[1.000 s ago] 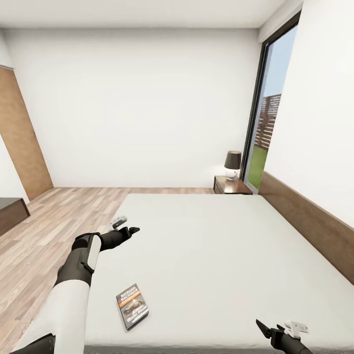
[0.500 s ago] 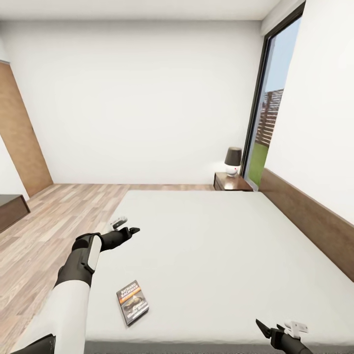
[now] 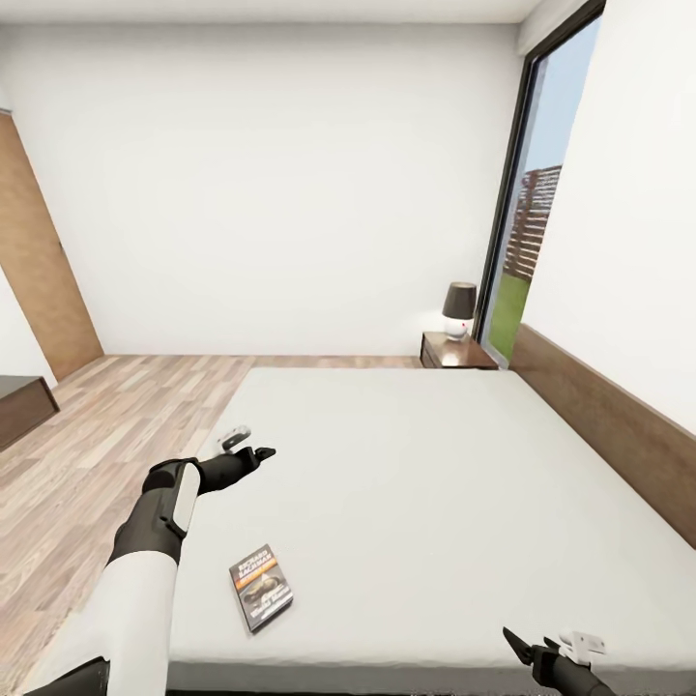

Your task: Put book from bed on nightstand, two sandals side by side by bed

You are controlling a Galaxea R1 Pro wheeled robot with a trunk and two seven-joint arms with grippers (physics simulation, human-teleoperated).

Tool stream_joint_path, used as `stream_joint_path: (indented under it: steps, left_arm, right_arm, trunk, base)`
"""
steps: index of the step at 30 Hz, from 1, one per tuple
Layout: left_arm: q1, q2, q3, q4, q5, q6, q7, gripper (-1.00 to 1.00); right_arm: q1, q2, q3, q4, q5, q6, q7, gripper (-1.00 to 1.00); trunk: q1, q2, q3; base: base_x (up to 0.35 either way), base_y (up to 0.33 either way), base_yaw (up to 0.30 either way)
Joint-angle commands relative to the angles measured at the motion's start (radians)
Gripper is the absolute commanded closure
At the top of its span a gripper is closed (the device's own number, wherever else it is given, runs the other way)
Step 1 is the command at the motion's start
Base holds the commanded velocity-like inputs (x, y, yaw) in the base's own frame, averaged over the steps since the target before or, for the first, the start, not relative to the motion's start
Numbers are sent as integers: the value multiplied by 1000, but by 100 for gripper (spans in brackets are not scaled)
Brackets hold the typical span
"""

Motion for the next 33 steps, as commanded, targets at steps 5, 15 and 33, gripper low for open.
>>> stream_joint_path:
  steps: [5, 15, 33]
  left_arm:
    - [-1, -1, 5, 0, 2, 7, -3, -100]
    - [-1, -1, 6, -1, 2, 7, -3, -100]
    - [-1, -1, 6, -1, 2, 7, -2, -100]
  right_arm:
    - [-2, 0, -6, 5, 0, -5, 5, -100]
    - [-2, 0, -6, 5, 0, -5, 4, -100]
    - [-2, 0, -6, 5, 0, -5, 4, -100]
  trunk:
    - [0, -2, -10]
    - [0, -2, -26]
    - [0, -2, -54]
  base:
    - [0, 0, 0]
    - [0, 0, 0]
    - [0, 0, 0]
